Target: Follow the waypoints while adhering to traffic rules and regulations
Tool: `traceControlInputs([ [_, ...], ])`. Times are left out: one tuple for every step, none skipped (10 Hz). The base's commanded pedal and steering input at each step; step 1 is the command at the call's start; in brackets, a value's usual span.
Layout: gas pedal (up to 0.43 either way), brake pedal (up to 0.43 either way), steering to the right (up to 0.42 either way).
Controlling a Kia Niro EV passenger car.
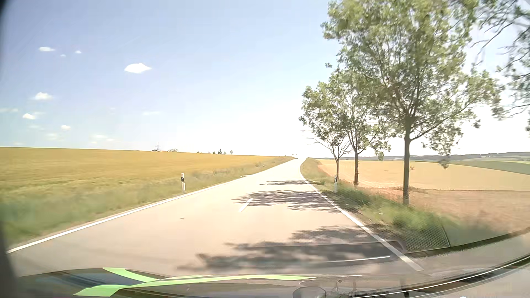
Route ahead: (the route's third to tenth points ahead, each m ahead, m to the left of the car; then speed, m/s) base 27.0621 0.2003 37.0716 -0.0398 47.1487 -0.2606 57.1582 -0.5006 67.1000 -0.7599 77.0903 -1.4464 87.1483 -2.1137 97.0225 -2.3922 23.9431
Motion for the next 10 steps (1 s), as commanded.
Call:
traceControlInputs([
  [0.177, 0.0, 0.004],
  [0.157, 0.0, 0.004],
  [0.157, 0.0, 0.004],
  [0.157, 0.0, 0.003],
  [0.157, 0.0, 0.003],
  [0.169, 0.0, 0.003],
  [0.177, 0.0, 0.003],
  [0.177, 0.0, 0.003],
  [0.177, 0.0, 0.003],
  [0.177, 0.0, 0.003],
])
